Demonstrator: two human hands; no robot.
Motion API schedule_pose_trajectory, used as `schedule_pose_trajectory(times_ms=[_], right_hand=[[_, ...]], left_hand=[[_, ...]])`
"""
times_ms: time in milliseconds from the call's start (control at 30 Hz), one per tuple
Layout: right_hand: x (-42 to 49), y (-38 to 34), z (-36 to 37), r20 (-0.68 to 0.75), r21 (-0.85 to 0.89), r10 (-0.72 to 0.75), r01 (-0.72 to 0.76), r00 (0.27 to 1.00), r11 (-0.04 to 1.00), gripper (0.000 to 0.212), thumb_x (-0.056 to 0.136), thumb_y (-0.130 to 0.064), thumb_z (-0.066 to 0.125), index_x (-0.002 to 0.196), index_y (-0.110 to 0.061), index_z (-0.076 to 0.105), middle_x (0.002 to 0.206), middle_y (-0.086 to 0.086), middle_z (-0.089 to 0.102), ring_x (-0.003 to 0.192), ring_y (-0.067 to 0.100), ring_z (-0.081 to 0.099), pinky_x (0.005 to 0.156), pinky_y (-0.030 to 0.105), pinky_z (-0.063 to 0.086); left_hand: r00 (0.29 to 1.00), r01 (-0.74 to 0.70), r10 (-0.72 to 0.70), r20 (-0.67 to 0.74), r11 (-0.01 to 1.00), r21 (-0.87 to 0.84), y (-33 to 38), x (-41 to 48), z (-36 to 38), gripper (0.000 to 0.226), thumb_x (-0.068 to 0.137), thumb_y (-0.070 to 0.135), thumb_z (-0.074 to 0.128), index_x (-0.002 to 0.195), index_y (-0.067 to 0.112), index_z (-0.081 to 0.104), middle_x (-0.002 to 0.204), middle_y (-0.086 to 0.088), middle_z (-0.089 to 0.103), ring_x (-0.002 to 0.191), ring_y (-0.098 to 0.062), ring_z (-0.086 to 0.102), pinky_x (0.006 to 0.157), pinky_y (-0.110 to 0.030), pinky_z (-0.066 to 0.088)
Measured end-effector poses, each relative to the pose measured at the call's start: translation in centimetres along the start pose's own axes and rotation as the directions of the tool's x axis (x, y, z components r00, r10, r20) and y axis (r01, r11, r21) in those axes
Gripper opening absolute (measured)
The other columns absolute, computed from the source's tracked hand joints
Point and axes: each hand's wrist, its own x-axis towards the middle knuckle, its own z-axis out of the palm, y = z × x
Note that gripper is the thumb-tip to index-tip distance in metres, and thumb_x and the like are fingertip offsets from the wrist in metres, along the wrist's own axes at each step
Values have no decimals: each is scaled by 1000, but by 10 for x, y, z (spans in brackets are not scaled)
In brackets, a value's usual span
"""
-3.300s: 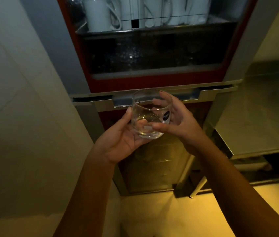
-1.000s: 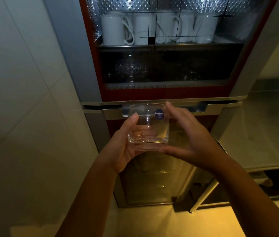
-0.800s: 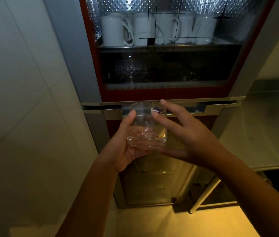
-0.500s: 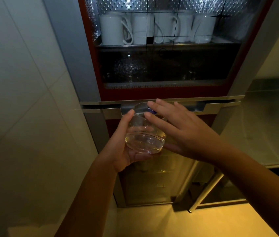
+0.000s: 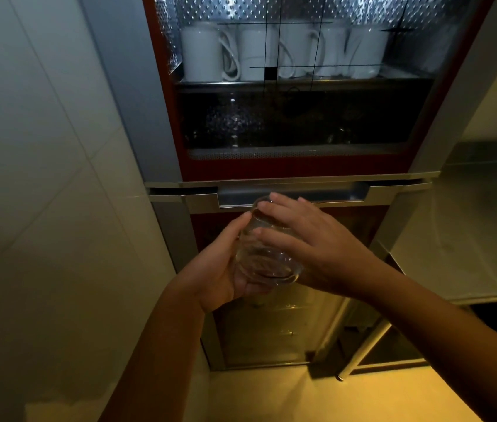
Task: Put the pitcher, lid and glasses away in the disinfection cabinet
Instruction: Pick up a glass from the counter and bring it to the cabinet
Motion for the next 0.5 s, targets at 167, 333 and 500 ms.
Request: schedule_pose_trajectory(times_ms=[167,333,500], right_hand=[[-6,6,5,-96,220,234,-209,967,953,80,71,-50,63,136,-20,28,142,6,31,137,19,26,101,41,41],[-13,4,5,-104,578,570,-417,815,702,93,60,-51,73,136,-24,27,131,-15,39,123,-2,40,98,11,37],[-8,-3,-2,52,830,729,-436,682,348,86,47,-35,83,118,-41,35,116,-27,46,109,-16,46,84,7,43]], left_hand=[[999,-15,18,42,997,-78,-2,3,-4,63,85,54,35,121,7,57,116,-18,62,98,-25,63,75,-30,54],[999,4,4,42,984,-178,-5,5,-7,72,83,53,35,128,-3,47,124,-24,58,114,-31,58,88,-37,51],[1000,-25,29,8,953,-301,-6,9,-6,76,82,51,45,135,-3,38,128,-25,55,116,-33,56,84,-40,53]])
